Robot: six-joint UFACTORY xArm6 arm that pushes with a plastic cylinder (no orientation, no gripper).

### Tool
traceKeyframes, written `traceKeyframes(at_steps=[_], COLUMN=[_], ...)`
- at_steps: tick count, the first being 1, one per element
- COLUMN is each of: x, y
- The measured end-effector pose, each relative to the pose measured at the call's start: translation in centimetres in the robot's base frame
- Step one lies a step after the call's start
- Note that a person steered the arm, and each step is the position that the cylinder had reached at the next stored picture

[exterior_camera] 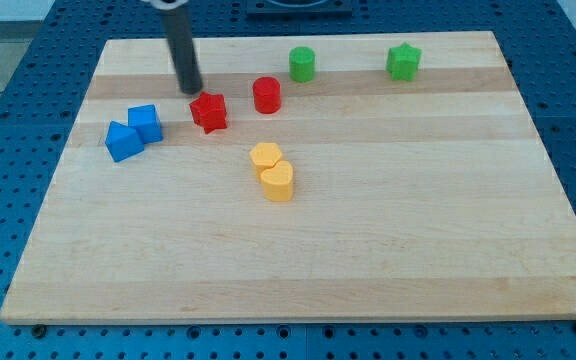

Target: Place the red star in between the red circle and the yellow hexagon

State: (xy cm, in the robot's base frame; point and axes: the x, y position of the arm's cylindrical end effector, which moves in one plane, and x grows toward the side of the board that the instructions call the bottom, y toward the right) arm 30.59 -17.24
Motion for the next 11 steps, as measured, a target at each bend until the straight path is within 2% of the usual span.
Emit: traceKeyframes(at_steps=[1,2,3,4,5,7,8,9,11], x=[4.5,5.8,5.8,2.2,0.4,2.6,5.6,5.6,-0.4], y=[-0.4,4.5,7.0,5.1,6.0,8.3,9.8,7.8,-0.2])
